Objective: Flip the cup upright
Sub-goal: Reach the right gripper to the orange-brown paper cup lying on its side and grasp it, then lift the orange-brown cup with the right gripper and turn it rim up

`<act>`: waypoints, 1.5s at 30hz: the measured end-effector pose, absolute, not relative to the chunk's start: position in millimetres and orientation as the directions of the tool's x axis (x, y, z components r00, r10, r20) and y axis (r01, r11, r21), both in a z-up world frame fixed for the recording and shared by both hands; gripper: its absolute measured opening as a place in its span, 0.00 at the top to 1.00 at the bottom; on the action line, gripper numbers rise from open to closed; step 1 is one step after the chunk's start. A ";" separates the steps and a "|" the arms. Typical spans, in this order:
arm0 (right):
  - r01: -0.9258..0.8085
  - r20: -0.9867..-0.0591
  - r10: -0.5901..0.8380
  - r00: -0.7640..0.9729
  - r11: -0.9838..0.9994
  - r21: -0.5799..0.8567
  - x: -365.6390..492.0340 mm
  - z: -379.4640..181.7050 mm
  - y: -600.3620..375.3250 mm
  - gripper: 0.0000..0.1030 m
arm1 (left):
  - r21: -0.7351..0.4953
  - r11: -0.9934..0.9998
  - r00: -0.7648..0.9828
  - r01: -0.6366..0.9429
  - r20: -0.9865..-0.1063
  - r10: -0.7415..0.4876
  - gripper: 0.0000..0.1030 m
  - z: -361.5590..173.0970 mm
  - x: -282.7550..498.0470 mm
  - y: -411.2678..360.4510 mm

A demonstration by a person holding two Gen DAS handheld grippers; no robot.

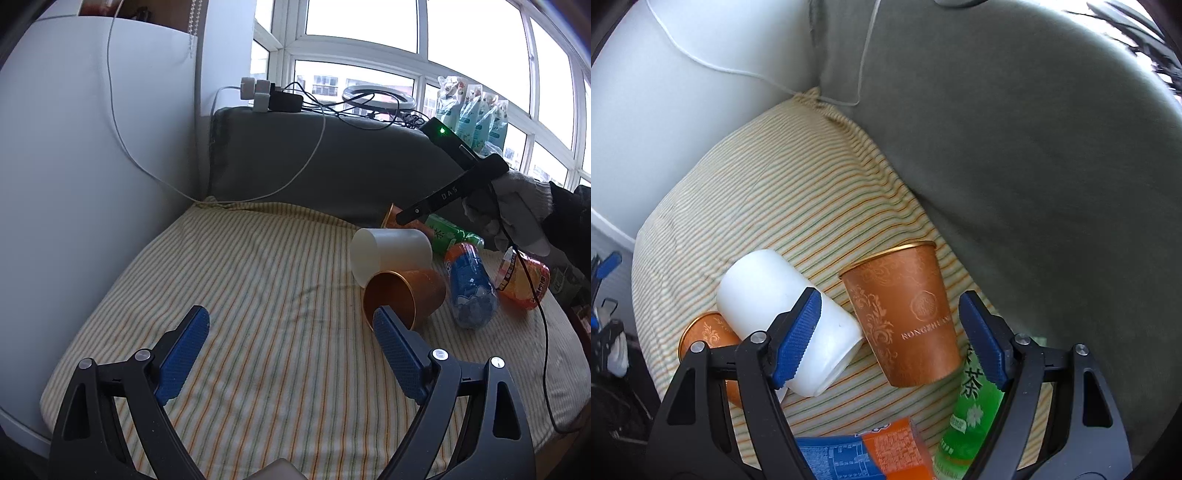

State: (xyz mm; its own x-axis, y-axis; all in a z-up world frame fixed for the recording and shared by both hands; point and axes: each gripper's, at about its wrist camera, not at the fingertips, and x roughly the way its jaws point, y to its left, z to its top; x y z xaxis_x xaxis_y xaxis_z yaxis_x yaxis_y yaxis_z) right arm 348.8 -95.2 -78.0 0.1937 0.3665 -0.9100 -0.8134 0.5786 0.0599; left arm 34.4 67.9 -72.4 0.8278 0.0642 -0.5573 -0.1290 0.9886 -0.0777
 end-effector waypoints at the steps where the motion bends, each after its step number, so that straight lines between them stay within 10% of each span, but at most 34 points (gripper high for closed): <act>1: -0.818 -0.914 0.363 0.183 0.572 0.063 350.0 -80.3 -93.2 0.22 | -0.079 0.988 0.827 -0.131 -0.559 0.065 0.12 -72.9 35.3 68.8; 20: -0.830 -0.945 0.294 0.142 0.556 0.048 364.9 -107.8 -70.5 0.31 | -0.089 0.984 0.825 -0.155 -0.559 0.080 0.12 -74.9 37.3 78.6; 45: -0.738 -0.830 0.455 0.321 0.670 0.082 237.8 10.2 -139.5 0.33 | -0.086 0.994 0.864 -0.072 -0.503 0.019 0.12 -49.2 2.7 52.9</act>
State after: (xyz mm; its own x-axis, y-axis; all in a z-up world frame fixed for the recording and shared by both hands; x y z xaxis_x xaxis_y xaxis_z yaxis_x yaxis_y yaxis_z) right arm 237.8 -139.5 10.2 0.3213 0.4554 -0.8303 -0.7383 0.6695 0.0815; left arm 2.7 52.9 -49.2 0.8640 0.0189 -0.5031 -0.0718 0.9937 -0.0860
